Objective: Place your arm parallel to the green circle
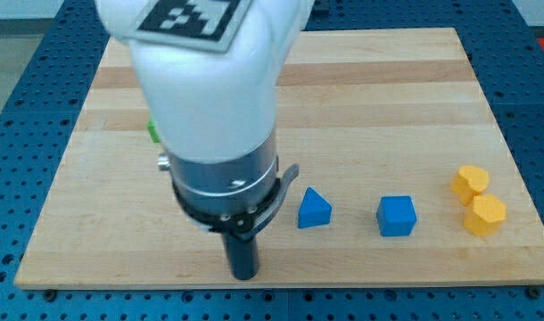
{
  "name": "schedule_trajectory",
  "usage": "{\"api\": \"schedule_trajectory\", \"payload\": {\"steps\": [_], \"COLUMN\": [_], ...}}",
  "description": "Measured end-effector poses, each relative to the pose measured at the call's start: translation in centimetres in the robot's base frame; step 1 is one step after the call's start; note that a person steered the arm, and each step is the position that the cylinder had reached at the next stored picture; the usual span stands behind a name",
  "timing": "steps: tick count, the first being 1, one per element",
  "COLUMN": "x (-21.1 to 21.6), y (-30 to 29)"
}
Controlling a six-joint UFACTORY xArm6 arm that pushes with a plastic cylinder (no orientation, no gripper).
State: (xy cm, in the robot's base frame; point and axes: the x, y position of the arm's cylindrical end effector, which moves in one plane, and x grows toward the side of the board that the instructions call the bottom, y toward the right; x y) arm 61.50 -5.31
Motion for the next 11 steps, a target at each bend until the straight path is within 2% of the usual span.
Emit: {"api": "schedule_trajectory", "payload": {"steps": [2,3,6,10,11], "x": [-3.1,-5.5,-11.5,-21.2,-21.8], "y": [-7.0,-8.1,1.6,3.3,6.2]}}
